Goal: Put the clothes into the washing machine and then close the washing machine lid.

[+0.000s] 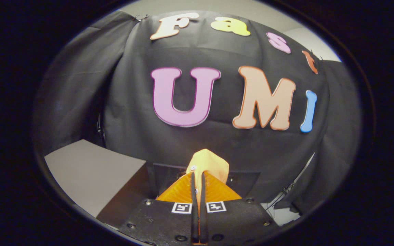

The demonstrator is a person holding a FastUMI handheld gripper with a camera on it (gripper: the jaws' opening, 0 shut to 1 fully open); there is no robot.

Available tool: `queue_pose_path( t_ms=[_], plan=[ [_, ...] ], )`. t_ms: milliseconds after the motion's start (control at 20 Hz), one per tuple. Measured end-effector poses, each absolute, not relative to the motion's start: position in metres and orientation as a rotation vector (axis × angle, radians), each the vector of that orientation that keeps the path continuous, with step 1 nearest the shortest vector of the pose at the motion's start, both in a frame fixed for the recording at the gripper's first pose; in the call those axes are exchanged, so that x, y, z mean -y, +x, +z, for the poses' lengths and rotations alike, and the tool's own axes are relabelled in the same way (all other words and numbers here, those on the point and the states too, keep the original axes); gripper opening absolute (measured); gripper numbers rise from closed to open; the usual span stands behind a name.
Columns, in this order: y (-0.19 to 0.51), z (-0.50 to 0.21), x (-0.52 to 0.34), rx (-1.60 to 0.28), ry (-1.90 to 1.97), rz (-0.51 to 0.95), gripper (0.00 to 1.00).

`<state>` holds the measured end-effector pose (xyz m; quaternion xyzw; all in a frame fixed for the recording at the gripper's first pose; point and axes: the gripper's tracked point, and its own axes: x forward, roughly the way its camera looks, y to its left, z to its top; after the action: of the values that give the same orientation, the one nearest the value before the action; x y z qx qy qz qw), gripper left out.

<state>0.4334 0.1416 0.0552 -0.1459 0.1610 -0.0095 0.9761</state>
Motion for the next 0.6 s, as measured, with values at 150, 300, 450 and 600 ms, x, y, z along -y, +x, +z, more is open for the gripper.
queue_pose_path(
  t_ms=[150,300,450,600],
  plan=[
    [0.440,0.001,-0.127,-0.386,-0.271,-0.034,0.01],
    [0.436,-0.043,-0.115,-0.437,-0.253,-0.048,0.02],
    [0.430,-0.088,-0.097,-0.487,-0.243,-0.065,0.01],
    [0.420,-0.136,-0.071,-0.553,-0.226,-0.102,0.01]
  ],
)
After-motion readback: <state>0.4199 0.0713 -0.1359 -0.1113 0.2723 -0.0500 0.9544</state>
